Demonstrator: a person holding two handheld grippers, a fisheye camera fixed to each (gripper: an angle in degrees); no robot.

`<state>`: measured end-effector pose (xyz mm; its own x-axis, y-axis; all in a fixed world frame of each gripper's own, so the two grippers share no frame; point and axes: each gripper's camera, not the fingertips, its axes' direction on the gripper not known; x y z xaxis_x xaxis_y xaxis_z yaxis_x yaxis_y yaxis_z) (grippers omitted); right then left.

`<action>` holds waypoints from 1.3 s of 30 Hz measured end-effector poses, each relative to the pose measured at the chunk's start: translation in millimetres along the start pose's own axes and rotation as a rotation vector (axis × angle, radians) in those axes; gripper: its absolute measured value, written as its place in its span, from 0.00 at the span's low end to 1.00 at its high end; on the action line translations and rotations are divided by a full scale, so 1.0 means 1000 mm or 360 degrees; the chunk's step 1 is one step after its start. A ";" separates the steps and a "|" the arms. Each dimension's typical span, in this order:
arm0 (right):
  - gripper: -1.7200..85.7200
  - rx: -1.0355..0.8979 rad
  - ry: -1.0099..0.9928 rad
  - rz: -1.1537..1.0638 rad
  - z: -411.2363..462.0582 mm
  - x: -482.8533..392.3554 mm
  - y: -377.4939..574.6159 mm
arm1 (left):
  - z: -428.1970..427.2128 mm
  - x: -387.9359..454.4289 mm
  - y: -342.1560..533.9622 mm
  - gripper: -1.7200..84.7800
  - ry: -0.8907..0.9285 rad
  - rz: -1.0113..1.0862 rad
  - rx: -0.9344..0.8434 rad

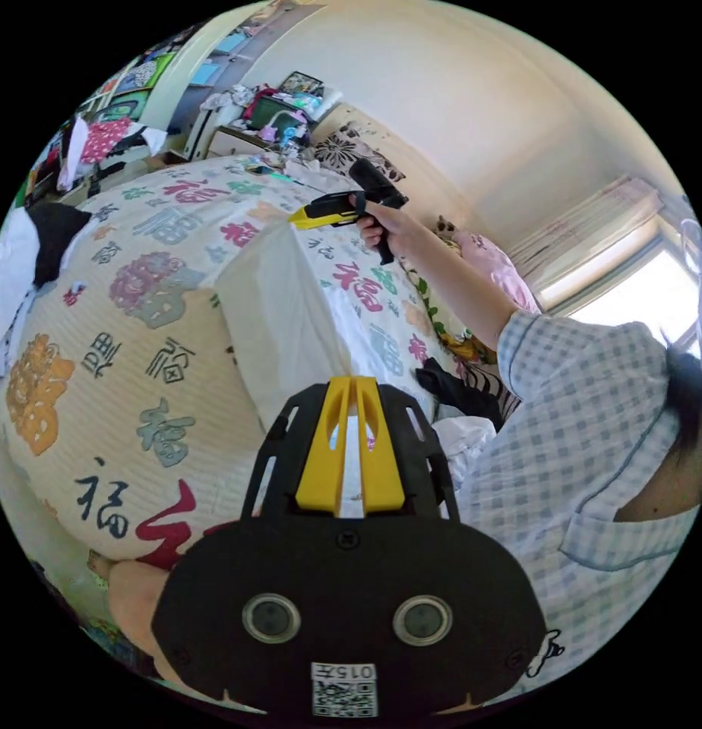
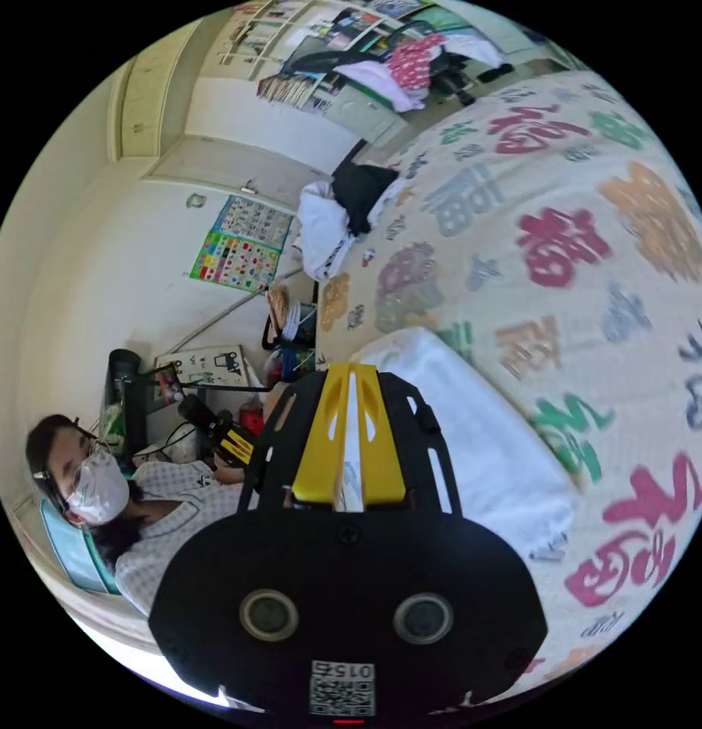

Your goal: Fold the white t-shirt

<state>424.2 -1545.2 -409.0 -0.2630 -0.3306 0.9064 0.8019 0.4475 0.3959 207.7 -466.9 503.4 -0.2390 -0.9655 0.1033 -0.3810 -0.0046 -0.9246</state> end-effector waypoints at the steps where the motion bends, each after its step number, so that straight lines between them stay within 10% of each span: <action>1: 0.02 0.0037 0.0027 0.0058 -0.022 0.013 0.025 | 0.027 0.014 -0.010 0.01 0.0051 0.0067 -0.0045; 10: 0.02 0.0267 -0.0022 0.0406 -0.105 0.120 0.171 | 0.240 0.096 -0.036 0.02 -0.0026 0.0503 -0.0560; 26: 0.11 0.0643 -0.0029 0.0316 -0.177 0.125 0.270 | 0.263 0.091 -0.049 0.10 0.0074 0.0710 -0.0468; 39: 0.16 0.0670 -0.0115 0.0179 -0.173 0.132 0.329 | 0.144 -0.216 -0.126 0.16 0.0248 -0.0252 0.0052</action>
<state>746.3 -1584.7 -184.8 -0.2354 -0.2080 0.9494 0.5431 0.7819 0.3060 436.1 -295.5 544.7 -0.3147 -0.9001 0.3013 -0.3962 -0.1639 -0.9034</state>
